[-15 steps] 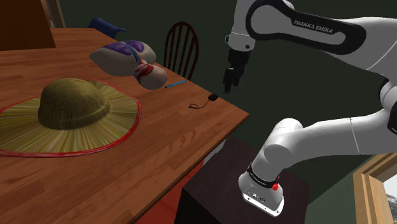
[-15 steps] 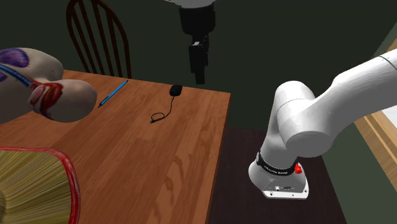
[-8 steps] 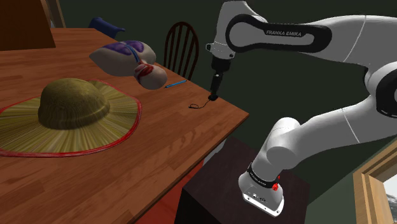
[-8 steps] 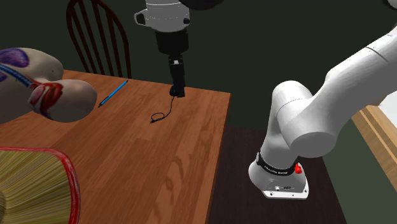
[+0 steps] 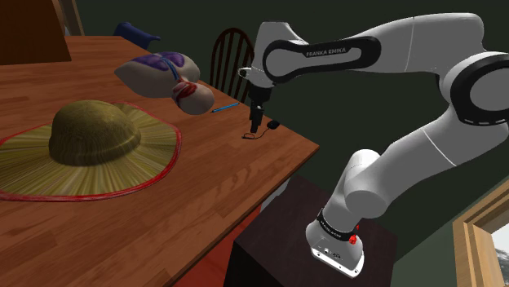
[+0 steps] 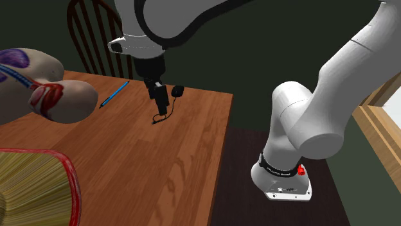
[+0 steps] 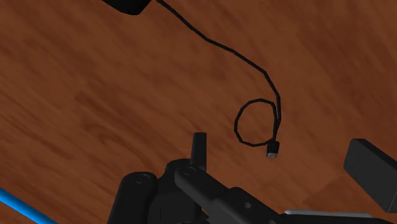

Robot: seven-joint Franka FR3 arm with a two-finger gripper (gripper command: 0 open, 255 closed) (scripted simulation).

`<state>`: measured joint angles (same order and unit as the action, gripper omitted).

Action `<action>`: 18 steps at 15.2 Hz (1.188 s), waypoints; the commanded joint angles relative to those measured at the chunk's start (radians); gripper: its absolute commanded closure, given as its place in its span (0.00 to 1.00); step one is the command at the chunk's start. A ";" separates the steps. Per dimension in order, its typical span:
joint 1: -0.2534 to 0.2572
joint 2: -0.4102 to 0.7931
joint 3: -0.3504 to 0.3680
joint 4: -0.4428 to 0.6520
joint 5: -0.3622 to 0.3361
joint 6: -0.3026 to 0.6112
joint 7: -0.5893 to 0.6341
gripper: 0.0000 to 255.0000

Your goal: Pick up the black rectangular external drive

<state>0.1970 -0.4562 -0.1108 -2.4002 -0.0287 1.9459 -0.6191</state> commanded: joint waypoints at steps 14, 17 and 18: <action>0.005 0.035 -0.005 -0.076 0.002 0.113 -0.014 1.00; 0.005 0.035 -0.005 -0.076 0.002 0.114 -0.014 1.00; 0.005 0.035 -0.005 -0.074 0.002 0.112 -0.014 1.00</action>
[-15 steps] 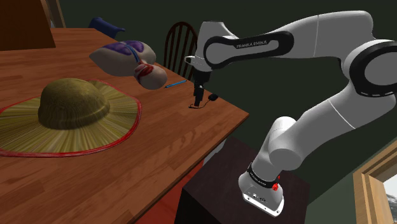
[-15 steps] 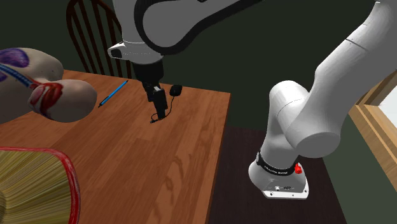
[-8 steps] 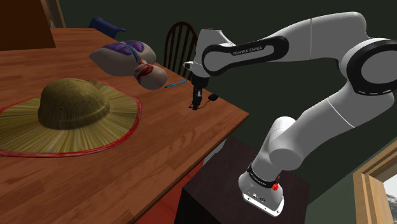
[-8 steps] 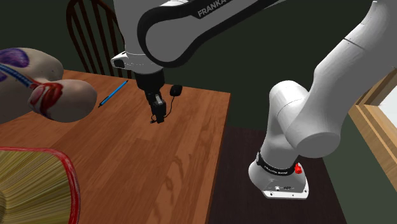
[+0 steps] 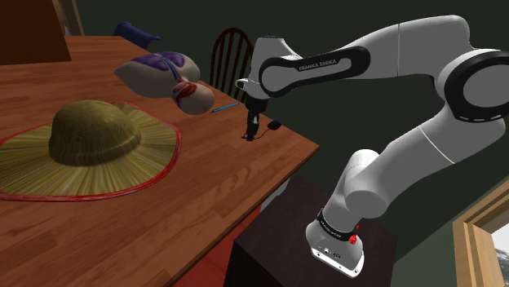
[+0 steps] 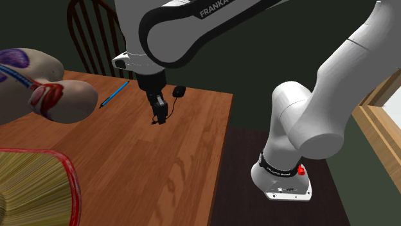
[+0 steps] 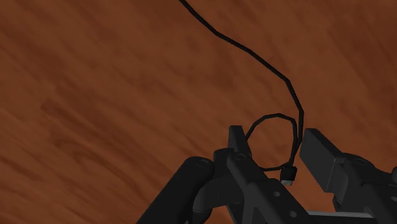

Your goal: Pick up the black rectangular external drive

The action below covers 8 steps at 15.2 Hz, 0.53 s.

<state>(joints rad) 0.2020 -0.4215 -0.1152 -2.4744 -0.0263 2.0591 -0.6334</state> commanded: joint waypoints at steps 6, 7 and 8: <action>0.000 -0.023 0.003 0.063 0.000 -0.087 0.003 1.00; 0.000 -0.027 0.004 0.074 0.000 -0.102 0.003 1.00; 0.000 -0.029 0.004 0.085 0.000 -0.116 0.003 1.00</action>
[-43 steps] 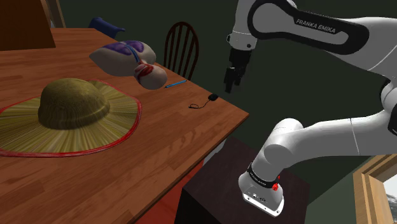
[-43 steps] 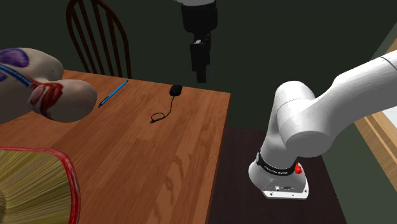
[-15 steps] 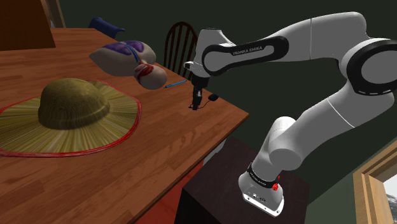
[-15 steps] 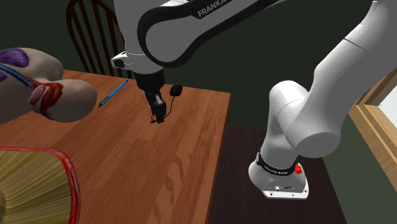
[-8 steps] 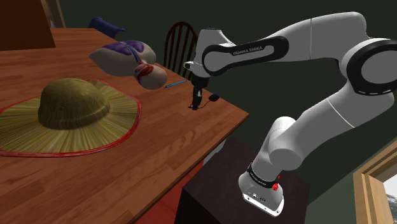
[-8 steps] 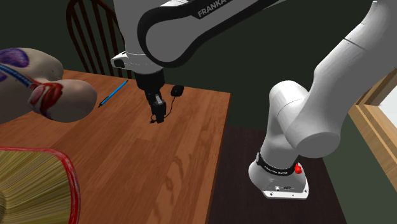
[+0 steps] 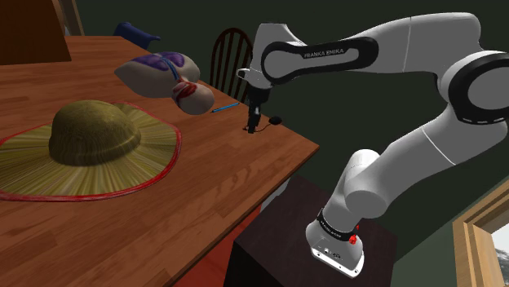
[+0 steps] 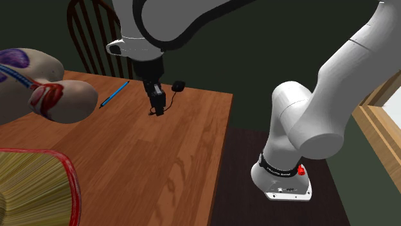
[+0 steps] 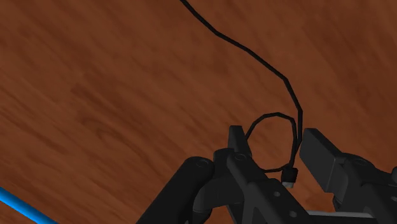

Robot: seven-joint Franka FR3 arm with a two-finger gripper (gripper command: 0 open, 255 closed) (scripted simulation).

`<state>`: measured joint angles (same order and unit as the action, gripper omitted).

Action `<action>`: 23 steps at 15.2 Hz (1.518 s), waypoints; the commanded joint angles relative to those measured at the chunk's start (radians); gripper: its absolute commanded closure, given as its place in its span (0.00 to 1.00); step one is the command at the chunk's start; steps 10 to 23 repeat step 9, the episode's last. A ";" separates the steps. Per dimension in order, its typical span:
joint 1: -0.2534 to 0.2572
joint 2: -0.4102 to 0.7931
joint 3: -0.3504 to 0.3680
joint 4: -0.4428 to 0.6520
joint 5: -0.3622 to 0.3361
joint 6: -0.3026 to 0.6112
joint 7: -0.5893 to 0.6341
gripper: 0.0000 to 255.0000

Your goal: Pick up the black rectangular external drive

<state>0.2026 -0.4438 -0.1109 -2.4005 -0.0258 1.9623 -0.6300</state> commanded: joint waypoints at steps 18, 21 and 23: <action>0.000 -0.021 0.004 0.097 0.001 -0.118 0.002 1.00; 0.000 -0.021 0.004 0.097 0.001 -0.118 0.002 1.00; 0.000 -0.021 0.004 0.097 0.001 -0.118 0.002 1.00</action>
